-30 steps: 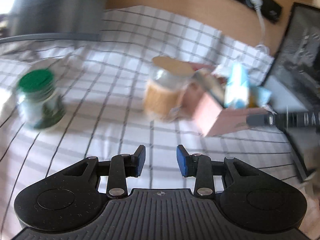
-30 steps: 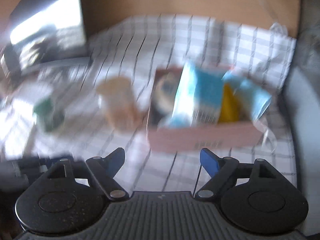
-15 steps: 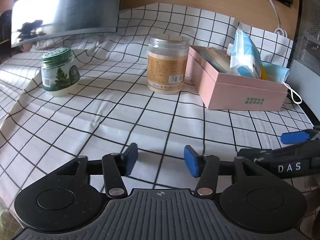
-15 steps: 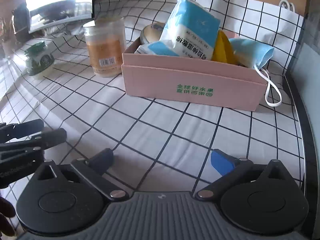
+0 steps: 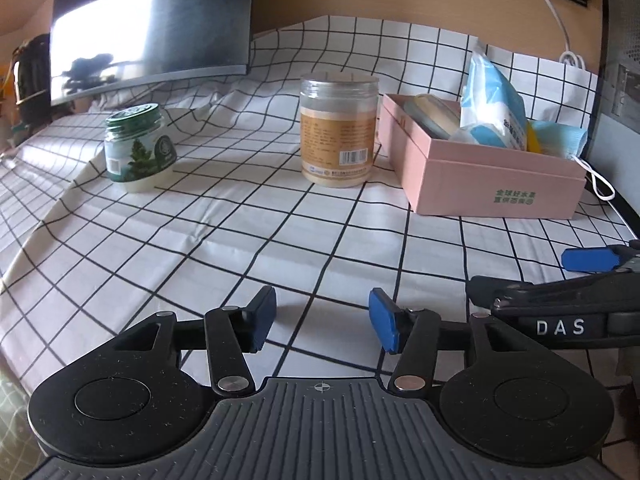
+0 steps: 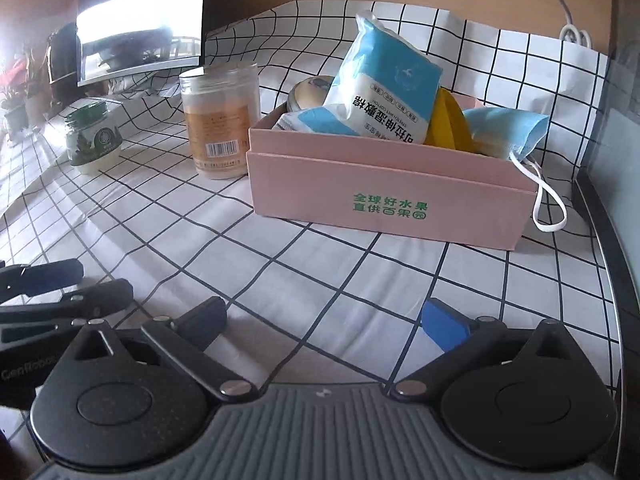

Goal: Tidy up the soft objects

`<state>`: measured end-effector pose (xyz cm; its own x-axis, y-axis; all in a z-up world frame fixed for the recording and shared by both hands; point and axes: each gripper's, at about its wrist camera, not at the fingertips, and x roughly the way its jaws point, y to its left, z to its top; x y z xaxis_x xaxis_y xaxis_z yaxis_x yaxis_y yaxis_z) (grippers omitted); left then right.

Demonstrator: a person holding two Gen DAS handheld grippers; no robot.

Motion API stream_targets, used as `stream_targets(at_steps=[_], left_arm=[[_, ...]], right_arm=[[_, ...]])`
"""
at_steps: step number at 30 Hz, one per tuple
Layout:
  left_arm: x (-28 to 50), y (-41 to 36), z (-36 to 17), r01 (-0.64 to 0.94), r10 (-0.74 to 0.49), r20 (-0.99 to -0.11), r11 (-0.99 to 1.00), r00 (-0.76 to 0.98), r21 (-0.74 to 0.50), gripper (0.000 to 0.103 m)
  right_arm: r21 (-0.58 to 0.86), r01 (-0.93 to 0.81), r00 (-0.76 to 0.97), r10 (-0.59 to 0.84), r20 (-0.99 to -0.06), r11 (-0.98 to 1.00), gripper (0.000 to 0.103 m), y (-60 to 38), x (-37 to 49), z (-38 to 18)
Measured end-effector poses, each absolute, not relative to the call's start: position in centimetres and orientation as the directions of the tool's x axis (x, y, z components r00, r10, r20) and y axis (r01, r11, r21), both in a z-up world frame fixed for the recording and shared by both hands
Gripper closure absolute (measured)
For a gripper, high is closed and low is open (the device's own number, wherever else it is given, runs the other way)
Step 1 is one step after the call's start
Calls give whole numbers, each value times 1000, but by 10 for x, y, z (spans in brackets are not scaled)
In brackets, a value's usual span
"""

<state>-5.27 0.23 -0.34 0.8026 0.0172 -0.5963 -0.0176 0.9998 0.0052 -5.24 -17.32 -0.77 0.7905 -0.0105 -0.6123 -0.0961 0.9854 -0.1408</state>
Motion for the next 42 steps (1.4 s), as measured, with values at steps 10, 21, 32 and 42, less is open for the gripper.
stream_targets(at_steps=[10,21,32,42], left_arm=[[-55,5,-4,-18,4,-590,1000,807,-17,48],[-55,5,-4,-17,5,-590,1000,807,-15,48],[-55,5,-4,-17,5,-590,1000,807,-15,48],[-54,4,-4,-18,7,-591,1000,807,-13,48]], right_arm=[[-140,-95,790,-11,-613,986,0,-173,-52,-7],[-140,-95,790,-11,-613,986,0,-173,-52,-7],[-140,-95,790,-11,-613,986,0,-173,-52,-7],[-140,-95,790,-11,-614,986,0,-173,-52,-7]])
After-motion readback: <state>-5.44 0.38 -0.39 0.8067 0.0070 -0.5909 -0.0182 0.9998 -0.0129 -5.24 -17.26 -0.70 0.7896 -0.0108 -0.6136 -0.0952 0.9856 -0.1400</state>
